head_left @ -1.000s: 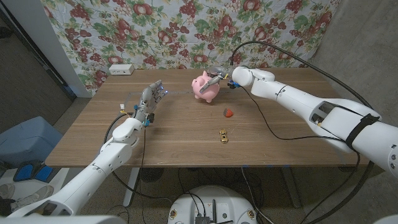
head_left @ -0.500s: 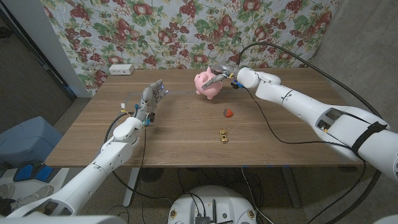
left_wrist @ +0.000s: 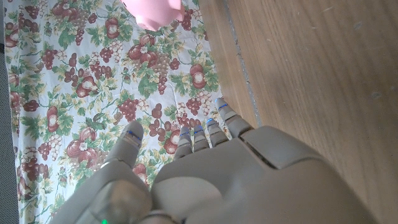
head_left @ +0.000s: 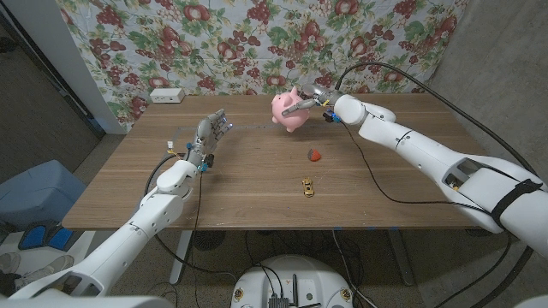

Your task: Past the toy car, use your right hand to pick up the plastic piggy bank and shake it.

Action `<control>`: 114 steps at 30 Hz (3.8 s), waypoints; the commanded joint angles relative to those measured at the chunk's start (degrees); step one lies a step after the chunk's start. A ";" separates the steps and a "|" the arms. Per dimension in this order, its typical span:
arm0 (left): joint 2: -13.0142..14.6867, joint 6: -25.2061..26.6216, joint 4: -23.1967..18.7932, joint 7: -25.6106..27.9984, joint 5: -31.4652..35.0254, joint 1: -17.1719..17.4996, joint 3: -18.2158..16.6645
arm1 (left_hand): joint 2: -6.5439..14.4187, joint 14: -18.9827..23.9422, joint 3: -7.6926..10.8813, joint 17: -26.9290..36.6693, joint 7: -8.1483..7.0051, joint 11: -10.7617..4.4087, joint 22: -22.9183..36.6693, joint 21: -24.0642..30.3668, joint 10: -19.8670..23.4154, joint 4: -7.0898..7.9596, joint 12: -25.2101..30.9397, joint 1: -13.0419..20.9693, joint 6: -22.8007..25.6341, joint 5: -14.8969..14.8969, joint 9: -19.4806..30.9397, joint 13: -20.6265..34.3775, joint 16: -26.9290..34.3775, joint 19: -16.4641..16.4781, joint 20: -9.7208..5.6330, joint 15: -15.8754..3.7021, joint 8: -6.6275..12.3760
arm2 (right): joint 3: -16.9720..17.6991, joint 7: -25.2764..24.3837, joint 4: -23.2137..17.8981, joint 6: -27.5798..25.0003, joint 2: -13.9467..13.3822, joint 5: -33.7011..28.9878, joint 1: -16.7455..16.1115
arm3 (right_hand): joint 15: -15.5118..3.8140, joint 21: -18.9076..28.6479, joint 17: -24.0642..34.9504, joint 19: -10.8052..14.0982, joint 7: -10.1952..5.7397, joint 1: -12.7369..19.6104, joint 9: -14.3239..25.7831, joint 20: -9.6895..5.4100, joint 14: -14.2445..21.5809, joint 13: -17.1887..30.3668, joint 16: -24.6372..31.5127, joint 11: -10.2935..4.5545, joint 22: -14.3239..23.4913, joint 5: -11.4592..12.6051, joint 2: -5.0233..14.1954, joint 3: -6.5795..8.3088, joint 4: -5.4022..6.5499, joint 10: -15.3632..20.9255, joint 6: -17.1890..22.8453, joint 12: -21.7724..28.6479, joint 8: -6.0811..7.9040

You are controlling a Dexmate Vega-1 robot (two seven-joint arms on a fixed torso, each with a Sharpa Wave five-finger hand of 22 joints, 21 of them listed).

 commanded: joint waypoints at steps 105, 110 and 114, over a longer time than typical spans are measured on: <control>0.83 0.46 -2.27 -0.12 0.24 1.03 0.19 | 2.11 0.06 0.49 0.10 0.18 -0.09 0.17 -0.20 0.35 -0.29 0.13 -0.32 0.17 0.10 0.25 0.24 0.00 0.53 -0.14 -0.70 0.21 | 23.67 -29.89 -5.78 17.76 0.89 22.07 -23.22 | -23.11 7.94 32.11 -2.66 -5.19 10.68 9.98 -1.53 26.46 14.58 16.14 -17.98 -1.25 24.21 11.74 15.76 0.37 28.27 32.72 9.47 2.75; 0.83 0.48 -2.23 -0.19 0.25 0.95 0.24 | 2.11 0.07 0.49 0.12 0.18 -0.04 0.17 -0.19 0.36 -0.27 0.14 -0.35 0.18 0.09 0.26 0.24 0.01 0.55 -0.16 -0.70 0.22 | 23.00 -25.57 -8.48 14.06 -1.97 22.53 -23.00 | -23.10 8.19 32.12 -2.90 -5.25 10.65 10.05 -1.50 26.32 14.67 16.20 -18.06 -1.32 24.34 11.74 15.76 0.34 28.18 32.61 9.45 2.67; 0.85 0.56 -2.19 -0.22 0.31 0.82 0.28 | 2.12 0.05 0.51 0.10 0.18 -0.04 0.17 -0.19 0.35 -0.31 0.13 -0.31 0.20 0.10 0.25 0.24 0.00 0.56 -0.14 -0.70 0.22 | 22.10 -21.27 -10.52 10.73 -4.55 22.73 -22.28 | -23.09 8.44 32.14 -3.21 -5.15 10.58 10.03 -1.50 26.20 14.71 16.31 -18.07 -1.39 24.44 11.74 15.72 0.35 28.04 32.59 9.39 2.56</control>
